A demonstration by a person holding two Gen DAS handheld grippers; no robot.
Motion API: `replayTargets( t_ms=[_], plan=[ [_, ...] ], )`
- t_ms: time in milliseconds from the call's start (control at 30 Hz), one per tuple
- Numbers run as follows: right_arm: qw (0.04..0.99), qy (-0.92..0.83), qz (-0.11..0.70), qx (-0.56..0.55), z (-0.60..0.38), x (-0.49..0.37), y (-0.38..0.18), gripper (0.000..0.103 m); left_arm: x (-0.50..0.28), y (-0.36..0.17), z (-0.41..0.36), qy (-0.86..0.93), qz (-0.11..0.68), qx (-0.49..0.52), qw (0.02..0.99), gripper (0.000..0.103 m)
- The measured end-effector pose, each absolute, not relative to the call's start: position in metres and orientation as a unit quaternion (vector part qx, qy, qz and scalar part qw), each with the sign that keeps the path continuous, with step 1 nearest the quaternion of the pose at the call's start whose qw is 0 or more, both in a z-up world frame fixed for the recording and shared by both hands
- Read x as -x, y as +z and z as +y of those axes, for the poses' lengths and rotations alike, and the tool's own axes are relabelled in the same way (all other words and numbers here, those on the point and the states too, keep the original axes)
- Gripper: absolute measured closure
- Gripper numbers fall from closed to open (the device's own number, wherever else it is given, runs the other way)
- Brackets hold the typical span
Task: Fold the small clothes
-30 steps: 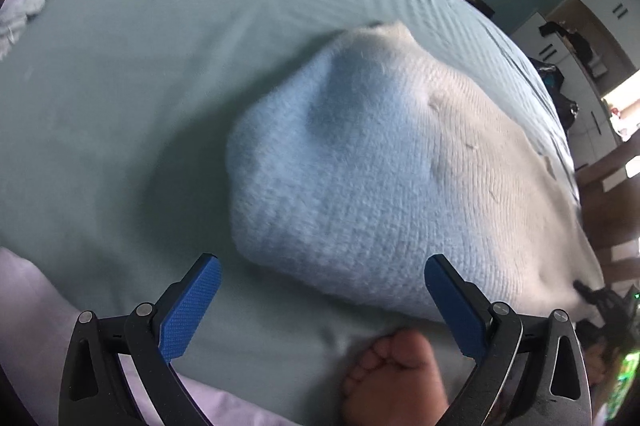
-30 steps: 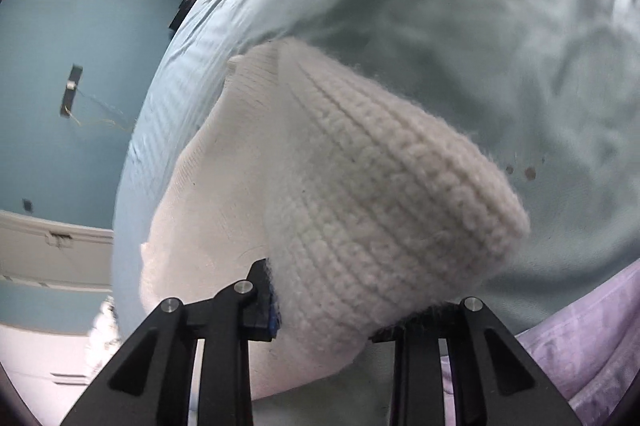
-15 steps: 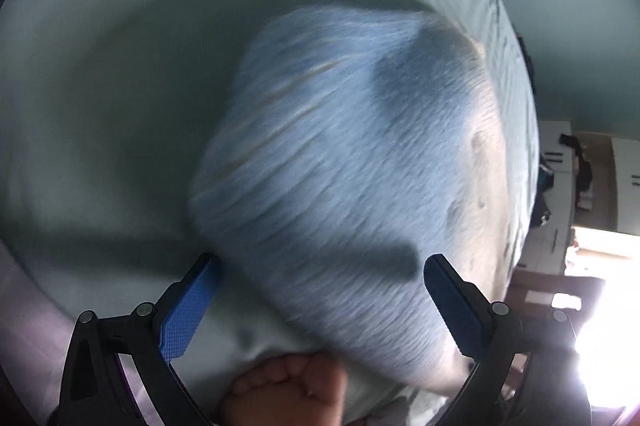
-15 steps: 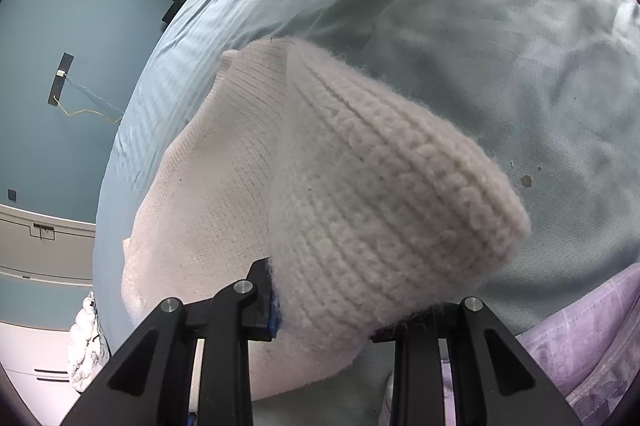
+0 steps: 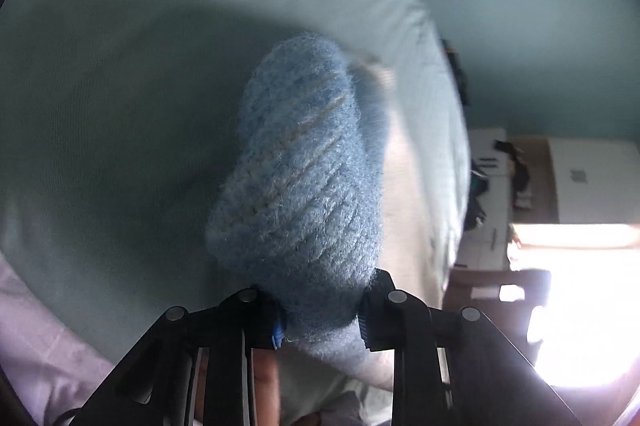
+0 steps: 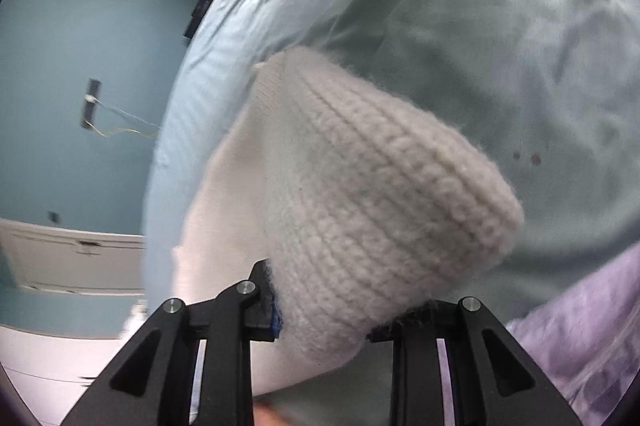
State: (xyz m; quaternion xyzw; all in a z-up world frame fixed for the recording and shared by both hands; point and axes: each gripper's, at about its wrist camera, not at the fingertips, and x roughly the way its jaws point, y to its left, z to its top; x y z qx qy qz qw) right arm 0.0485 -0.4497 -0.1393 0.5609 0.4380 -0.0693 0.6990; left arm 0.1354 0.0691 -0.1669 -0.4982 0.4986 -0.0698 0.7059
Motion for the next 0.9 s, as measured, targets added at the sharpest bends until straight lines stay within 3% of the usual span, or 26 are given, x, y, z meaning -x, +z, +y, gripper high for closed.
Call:
replayTargets(
  t_ms=[167, 467, 767, 833, 867, 900],
  plan=[
    [0.670, -0.045, 0.447, -0.591, -0.461, -0.016, -0.118, 0.080, -0.114, -0.140, 0.079, -0.102, 0.494, 0.513, 0.695, 0.079],
    [0.619, -0.039, 0.507, -0.599, -0.461, 0.025, -0.102, 0.080, -0.089, -0.140, 0.083, -0.098, 0.509, 0.539, 0.664, 0.079],
    [0.566, -0.028, 0.528, -0.633, -0.491, -0.059, -0.095, 0.080, -0.201, -0.114, 0.065, -0.119, 0.541, 0.514, 0.655, 0.078],
    [0.577, -0.007, 0.534, -0.619, -0.499, -0.108, -0.097, 0.070, -0.239, -0.115, 0.056, -0.130, 0.545, 0.510, 0.653, 0.074],
    [0.585, 0.016, 0.533, -0.611, -0.505, -0.137, -0.104, 0.066, -0.259, -0.119, 0.053, -0.125, 0.544, 0.516, 0.650, 0.067],
    [0.586, 0.029, 0.523, -0.618, -0.508, -0.150, -0.111, 0.058, -0.279, -0.126, 0.049, -0.117, 0.542, 0.523, 0.647, 0.049]
  ],
)
